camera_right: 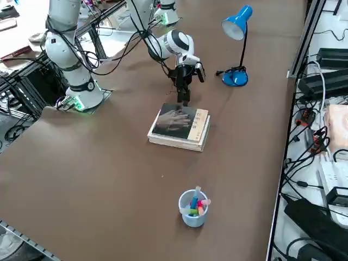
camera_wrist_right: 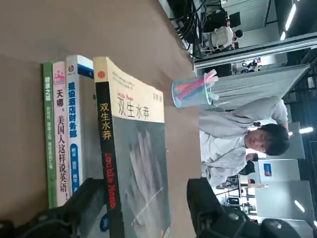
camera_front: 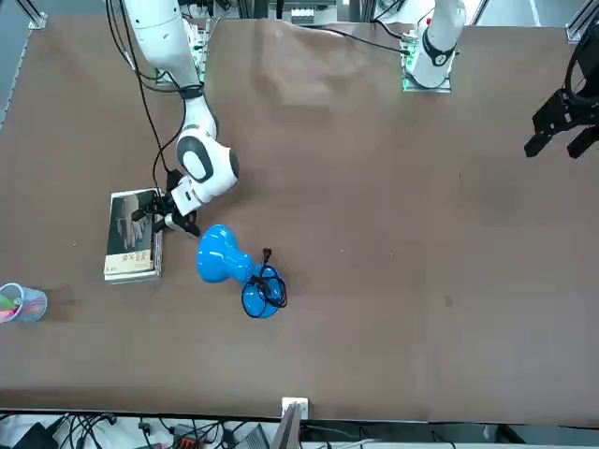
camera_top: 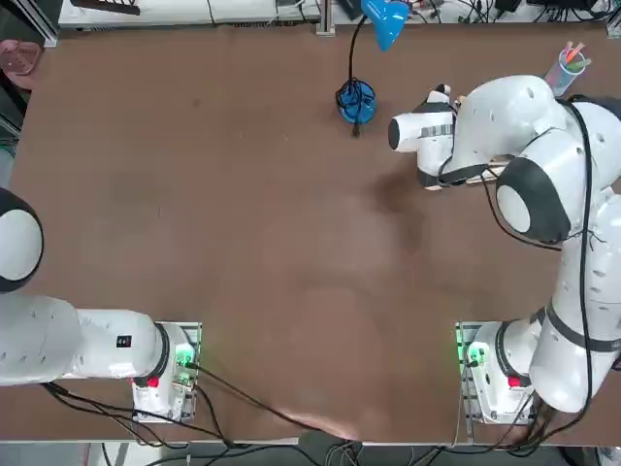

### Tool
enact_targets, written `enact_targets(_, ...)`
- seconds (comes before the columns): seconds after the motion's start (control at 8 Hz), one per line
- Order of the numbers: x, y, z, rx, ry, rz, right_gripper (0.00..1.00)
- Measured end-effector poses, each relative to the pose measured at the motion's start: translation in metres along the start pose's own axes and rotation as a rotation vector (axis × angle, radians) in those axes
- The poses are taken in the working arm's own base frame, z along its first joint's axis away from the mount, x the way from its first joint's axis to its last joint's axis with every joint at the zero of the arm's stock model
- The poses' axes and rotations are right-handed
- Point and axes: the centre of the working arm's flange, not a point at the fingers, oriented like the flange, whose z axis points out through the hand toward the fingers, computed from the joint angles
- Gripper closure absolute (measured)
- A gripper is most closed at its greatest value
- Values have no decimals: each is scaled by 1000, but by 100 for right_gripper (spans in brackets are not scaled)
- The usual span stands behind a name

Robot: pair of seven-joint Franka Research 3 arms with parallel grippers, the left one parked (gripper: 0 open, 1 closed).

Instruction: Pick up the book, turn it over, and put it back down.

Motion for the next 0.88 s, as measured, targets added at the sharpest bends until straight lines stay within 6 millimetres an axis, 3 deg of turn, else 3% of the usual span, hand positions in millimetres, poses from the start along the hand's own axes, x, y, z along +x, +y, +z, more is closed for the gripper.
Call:
enact_targets(0.5, 6, 23, -3, 61, 1, 45, 0)
enact_targets(0.88, 5, 26, 3, 91, -5, 52, 0)
